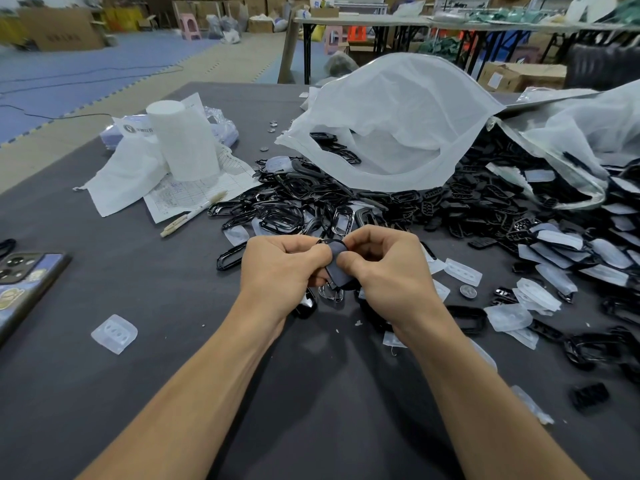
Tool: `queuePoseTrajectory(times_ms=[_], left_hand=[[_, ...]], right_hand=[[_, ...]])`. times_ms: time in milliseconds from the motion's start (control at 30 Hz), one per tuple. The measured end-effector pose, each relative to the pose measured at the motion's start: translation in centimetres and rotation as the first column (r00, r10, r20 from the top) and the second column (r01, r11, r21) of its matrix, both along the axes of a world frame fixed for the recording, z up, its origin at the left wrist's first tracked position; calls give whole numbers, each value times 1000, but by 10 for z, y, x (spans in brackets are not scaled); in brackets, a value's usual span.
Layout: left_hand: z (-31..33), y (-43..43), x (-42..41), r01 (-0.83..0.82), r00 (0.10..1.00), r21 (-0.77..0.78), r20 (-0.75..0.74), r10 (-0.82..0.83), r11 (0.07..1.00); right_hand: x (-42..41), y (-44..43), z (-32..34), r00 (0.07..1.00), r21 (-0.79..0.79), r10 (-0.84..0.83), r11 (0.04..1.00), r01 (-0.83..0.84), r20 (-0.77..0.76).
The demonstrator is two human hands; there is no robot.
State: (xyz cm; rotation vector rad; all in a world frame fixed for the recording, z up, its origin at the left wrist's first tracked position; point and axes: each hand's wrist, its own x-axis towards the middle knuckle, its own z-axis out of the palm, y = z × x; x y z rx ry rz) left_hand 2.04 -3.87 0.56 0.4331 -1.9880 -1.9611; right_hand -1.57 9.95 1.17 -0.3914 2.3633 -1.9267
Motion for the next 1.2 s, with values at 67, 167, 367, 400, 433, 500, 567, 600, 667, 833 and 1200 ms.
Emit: queuePoseTrajectory(times_ms=[67, 167, 367, 400, 433, 500, 567, 600, 667, 833, 1200], left_hand=[[0, 0, 0, -4, 1000, 8, -2, 4, 1000], [-1, 0, 0, -3, 1000, 36, -4, 3, 999], [0, 1, 0, -18, 1000, 88, 23, 16, 996], [1, 2, -1, -31, 999, 96, 26, 29, 995], [1, 2, -1, -43, 999, 102, 24, 40, 994], [0, 1, -1, -64, 998, 107, 11, 64, 992], [-1, 1, -2, -76, 997, 103, -4, 77, 992], [-2, 2, -2, -74, 997, 94, -9, 75, 993], [-3, 2, -2, -60, 998, 65, -18, 61, 996], [-3, 3, 0, -28, 999, -2, -40, 28, 1000], [-4, 0, -2, -135, 991, 33, -4, 135, 990]], right_hand=[[0, 1, 0, 1000, 1, 9, 1000, -9, -3], [1, 2, 1, 1000, -11, 18, 1000, -18, -6], [0, 3, 1, 1000, -40, 27, 999, -27, 7], [0, 3, 2, 1000, -40, 14, 999, -14, 2], [1, 2, 1, 1000, -43, -12, 999, 12, -12], [1, 2, 1, 990, -33, -108, 994, 105, -89], [0, 3, 1, 965, 18, -184, 981, 191, -185], [0, 3, 1, 960, 42, -193, 978, 205, -206], [2, 3, 2, 968, 72, -167, 980, 183, -184], [6, -1, 1, 966, 123, -167, 973, 193, -198], [16, -10, -8, 830, 243, -98, 932, 271, -549]])
